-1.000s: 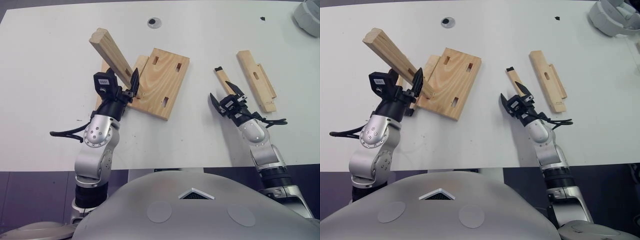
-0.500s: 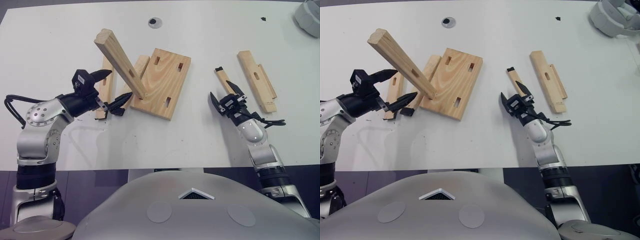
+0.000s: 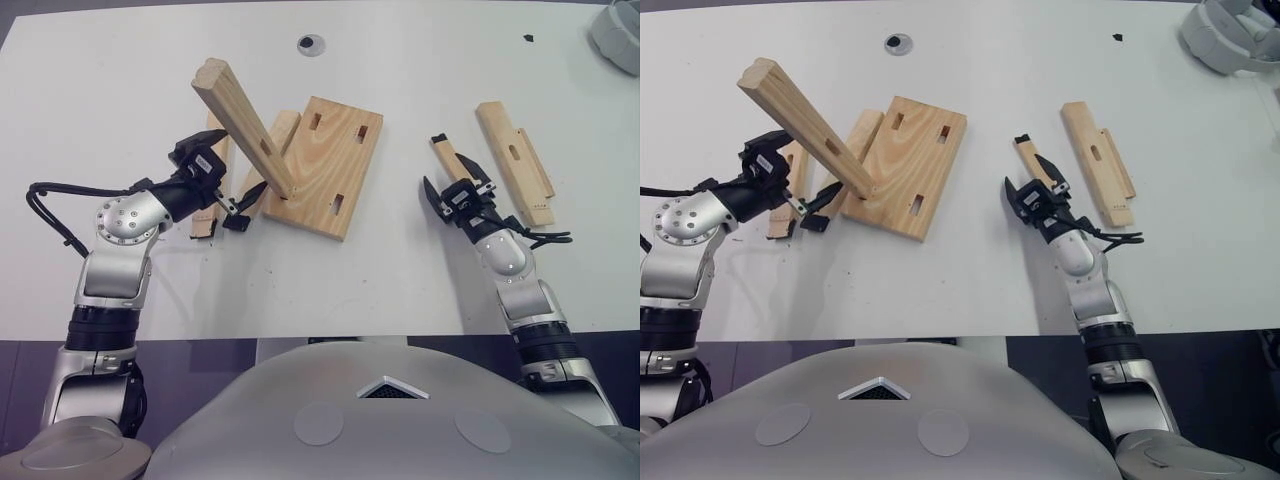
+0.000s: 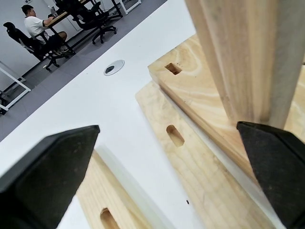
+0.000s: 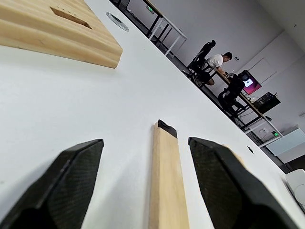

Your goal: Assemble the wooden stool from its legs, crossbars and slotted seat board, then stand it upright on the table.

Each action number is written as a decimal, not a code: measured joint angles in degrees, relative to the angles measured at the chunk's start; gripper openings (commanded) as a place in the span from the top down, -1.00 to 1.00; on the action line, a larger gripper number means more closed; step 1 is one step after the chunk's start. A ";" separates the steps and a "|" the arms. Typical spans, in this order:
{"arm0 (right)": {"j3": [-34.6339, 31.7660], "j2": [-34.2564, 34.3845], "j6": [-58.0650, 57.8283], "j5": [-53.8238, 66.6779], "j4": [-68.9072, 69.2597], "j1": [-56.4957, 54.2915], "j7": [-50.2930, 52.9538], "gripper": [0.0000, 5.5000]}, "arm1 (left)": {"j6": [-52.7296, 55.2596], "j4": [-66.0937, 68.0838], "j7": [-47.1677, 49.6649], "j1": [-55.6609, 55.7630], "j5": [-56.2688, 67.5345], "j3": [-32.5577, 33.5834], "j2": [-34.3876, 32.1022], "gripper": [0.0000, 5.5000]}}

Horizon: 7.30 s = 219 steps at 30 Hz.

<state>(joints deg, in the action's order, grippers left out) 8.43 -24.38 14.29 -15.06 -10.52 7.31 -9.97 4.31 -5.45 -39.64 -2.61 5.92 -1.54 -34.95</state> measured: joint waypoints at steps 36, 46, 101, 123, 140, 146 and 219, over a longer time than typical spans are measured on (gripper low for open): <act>-14.80 -7.66 -30.40 28.11 11.23 4.17 -23.11 0.29 | 9.28 -9.46 2.82 -1.96 -9.62 -11.71 5.01 -0.95; -18.73 -5.37 -22.60 24.23 8.53 -1.43 -14.48 0.52 | 12.39 -7.29 4.77 7.32 1.01 -0.46 9.06 -0.95; 0.93 5.99 -13.90 14.20 15.51 -36.57 -19.41 0.52 | 42.78 16.81 12.36 48.78 53.78 21.15 27.46 0.80; -11.35 1.18 -22.05 13.84 23.50 -9.36 -14.08 -0.35 | 29.96 8.69 12.19 35.63 32.76 16.54 13.75 0.86; -13.87 1.35 -13.57 7.88 3.08 0.03 -0.92 -0.35 | 24.15 6.81 4.92 16.15 27.23 14.68 11.42 0.86; -12.72 1.82 -11.98 6.86 1.77 -0.39 0.67 -0.35 | 25.46 2.92 7.95 12.77 27.22 13.64 13.81 0.86; -11.55 0.13 -8.72 5.75 -3.73 -3.66 1.40 -0.35 | 16.66 0.65 11.42 5.32 18.20 8.51 15.58 0.02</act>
<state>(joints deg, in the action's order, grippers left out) -3.11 -24.25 5.57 -9.32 -14.25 3.66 -8.57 20.96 -4.80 -28.22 2.71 24.12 6.97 -19.37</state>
